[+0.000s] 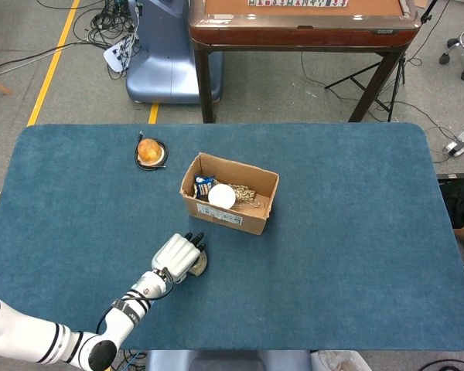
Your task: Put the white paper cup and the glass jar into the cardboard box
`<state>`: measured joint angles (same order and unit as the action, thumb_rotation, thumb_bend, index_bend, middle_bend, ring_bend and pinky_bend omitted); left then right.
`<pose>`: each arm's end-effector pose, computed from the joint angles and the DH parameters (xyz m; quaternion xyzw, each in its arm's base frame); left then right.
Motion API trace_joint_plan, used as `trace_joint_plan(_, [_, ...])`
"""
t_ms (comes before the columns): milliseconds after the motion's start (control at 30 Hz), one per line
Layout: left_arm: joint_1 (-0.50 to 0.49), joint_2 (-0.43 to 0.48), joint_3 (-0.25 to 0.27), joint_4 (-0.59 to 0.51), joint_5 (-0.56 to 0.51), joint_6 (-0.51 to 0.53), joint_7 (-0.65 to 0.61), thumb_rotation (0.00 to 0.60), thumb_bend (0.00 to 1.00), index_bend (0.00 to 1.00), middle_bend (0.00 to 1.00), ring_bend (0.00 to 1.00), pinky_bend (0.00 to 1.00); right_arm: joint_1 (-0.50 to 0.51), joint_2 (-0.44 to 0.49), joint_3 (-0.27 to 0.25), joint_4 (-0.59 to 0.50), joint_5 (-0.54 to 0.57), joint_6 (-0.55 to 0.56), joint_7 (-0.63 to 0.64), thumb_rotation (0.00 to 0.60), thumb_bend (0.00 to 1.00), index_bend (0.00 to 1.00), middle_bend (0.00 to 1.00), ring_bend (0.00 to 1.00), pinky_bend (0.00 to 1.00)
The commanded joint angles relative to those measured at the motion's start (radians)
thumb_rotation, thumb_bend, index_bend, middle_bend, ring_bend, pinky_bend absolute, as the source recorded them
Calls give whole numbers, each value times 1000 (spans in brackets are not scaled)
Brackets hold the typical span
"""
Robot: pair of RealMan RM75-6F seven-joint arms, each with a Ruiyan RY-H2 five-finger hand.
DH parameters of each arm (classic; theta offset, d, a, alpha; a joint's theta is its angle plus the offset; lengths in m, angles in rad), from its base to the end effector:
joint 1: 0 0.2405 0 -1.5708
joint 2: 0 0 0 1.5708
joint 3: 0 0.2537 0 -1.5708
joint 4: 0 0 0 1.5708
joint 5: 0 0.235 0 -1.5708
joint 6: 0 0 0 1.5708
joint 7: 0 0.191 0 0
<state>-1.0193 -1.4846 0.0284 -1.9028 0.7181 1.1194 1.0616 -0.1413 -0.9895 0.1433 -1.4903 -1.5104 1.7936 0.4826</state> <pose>-0.0698 0.3106 -0.0810 -0.8749 -0.1917 -0.2008 0.3968 -0.3503 -0.1637 0.2585 0.4581 -0.3574 0.5218 0.6246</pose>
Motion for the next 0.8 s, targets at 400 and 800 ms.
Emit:
trace_joint_plan(400, [36,8,19,19,98,22,-59,600,246,499,441,486,762,4,0,1,-2,2,-9,-5,600,332,309,418,371,342])
trace_joint_plan(800, [70,62,39,-63,155,91,-27,600,256,575,549,552,812,8,0,0,-5,1,-17,-12,600,332,309,418,371,342])
